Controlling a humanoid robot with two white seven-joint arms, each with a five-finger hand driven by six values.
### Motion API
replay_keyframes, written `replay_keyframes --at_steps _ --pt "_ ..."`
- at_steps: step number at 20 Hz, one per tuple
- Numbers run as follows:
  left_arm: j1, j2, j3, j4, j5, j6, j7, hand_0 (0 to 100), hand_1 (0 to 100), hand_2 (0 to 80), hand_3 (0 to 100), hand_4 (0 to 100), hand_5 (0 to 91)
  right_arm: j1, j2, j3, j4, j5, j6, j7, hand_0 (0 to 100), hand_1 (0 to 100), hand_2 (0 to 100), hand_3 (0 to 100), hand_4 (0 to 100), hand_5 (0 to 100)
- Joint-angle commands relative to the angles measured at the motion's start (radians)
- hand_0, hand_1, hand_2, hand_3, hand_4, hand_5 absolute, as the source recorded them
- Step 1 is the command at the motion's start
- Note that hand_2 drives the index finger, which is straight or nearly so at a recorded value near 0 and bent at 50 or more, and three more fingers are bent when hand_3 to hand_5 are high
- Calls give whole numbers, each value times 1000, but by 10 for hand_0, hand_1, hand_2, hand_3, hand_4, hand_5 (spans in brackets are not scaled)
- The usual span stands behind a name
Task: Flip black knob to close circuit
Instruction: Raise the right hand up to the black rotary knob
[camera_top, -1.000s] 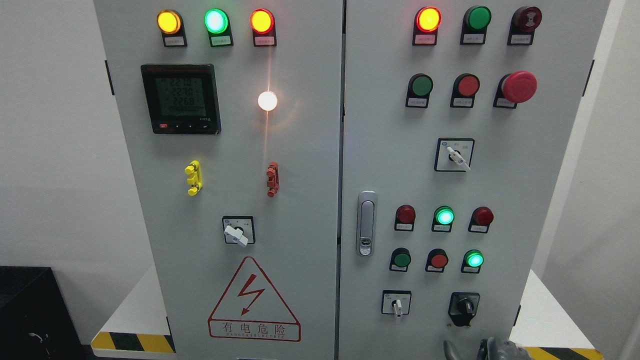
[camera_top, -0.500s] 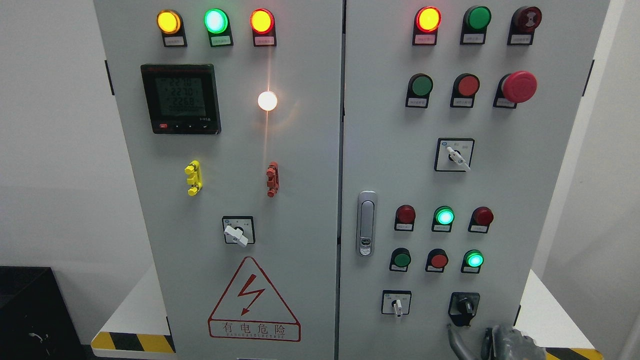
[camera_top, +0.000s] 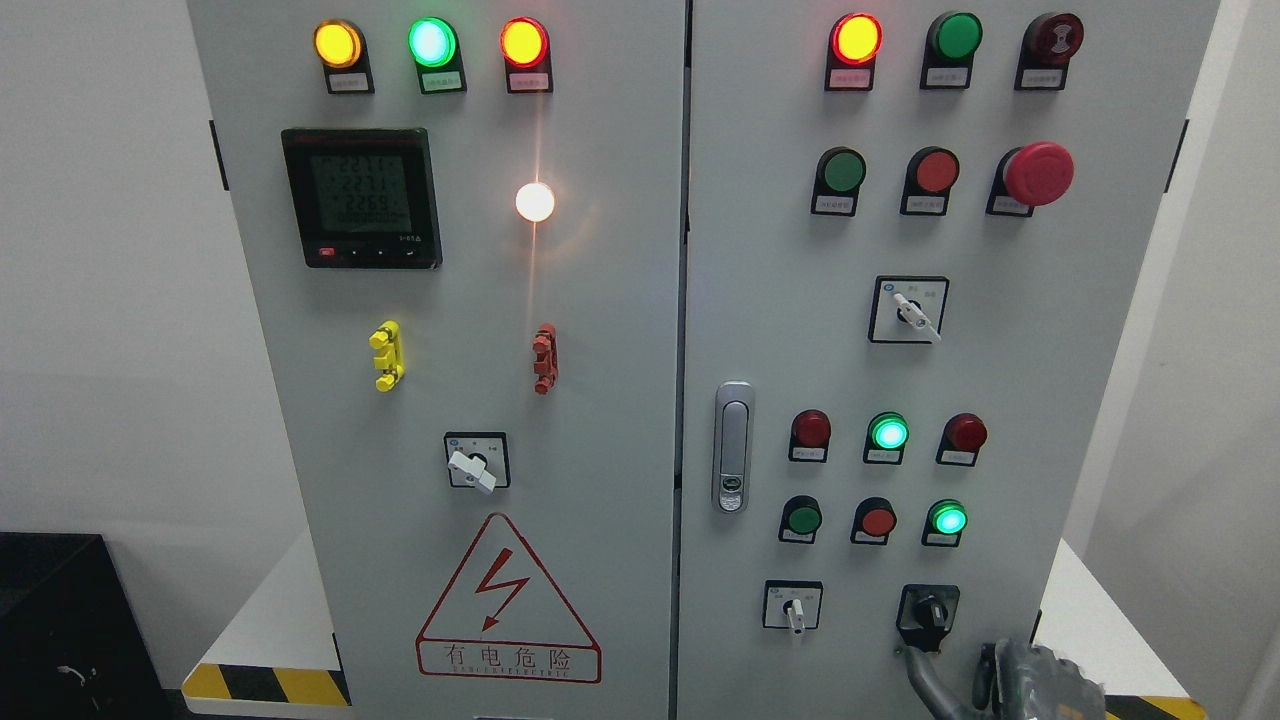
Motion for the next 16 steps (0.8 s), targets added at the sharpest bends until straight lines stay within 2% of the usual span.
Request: replay_keyframes --at_steps 1,16 --pt "23 0 0 -31 0 1 0 120 556 0 0 0 0 5 -16 4 -28 1 0 4 0 28 883 1000 943 1000" --pt "23 0 0 -29 0 1 0 120 556 0 0 0 0 -6 -27 9 -20 10 0 4 0 35 883 1000 943 1000"
